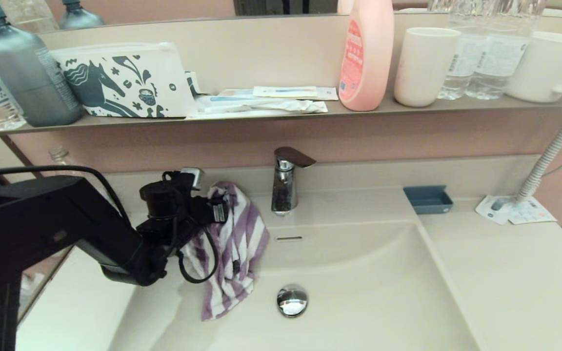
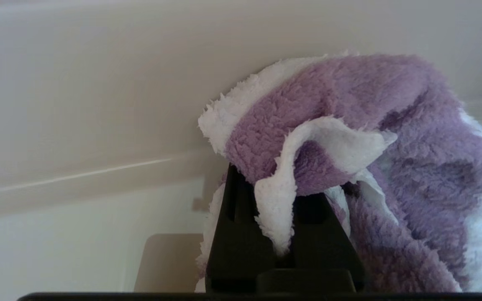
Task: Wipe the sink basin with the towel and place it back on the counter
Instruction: Wipe the sink
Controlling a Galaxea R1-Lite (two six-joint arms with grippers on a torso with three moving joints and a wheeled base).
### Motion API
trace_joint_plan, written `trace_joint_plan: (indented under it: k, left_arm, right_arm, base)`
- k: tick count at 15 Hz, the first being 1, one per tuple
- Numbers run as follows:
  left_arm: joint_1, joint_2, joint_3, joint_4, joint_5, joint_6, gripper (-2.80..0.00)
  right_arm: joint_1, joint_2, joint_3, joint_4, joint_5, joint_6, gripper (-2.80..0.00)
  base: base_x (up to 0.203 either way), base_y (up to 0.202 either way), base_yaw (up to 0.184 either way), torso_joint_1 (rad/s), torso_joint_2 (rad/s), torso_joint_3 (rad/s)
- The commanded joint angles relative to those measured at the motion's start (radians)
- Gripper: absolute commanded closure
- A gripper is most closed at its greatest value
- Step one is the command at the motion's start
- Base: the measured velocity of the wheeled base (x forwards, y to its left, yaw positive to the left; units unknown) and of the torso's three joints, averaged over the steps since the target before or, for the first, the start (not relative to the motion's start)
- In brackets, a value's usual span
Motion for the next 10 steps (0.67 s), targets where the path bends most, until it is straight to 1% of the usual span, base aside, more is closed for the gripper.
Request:
trace_joint_plan:
  k: [1,4,7,9,10]
  left_arm:
    - [-0.048,0.026,-0.028,-0.002,0.01,-0.001,0.0]
    - [-0.084,0.015,-0.082,0.057,0.033,-0.005,0.0]
    - [-0.112,0.015,-0.107,0.083,0.055,-0.032,0.0]
    - [-0.107,0.005,-0.096,0.082,0.058,-0.037,0.0]
    - [-0.087,-0.002,-0.08,0.082,0.057,-0.038,0.0]
  right_arm:
    - [0.001,0.001,0.0,0.0,0.0,0.0,0.0]
    - [0.001,0.001,0.0,0.0,0.0,0.0,0.0]
    - [0.001,0.001,0.0,0.0,0.0,0.0,0.0]
    - [0.001,0.001,0.0,0.0,0.0,0.0,0.0]
    - [0.001,0.001,0.0,0.0,0.0,0.0,0.0]
  base:
    - [0.0,0.0,0.0,0.0,0.0,0.0]
    - [0.0,0.0,0.0,0.0,0.0,0.0]
    - [0.0,0.0,0.0,0.0,0.0,0.0]
    - [0.0,0.0,0.0,0.0,0.0,0.0]
    - [0.0,0.0,0.0,0.0,0.0,0.0]
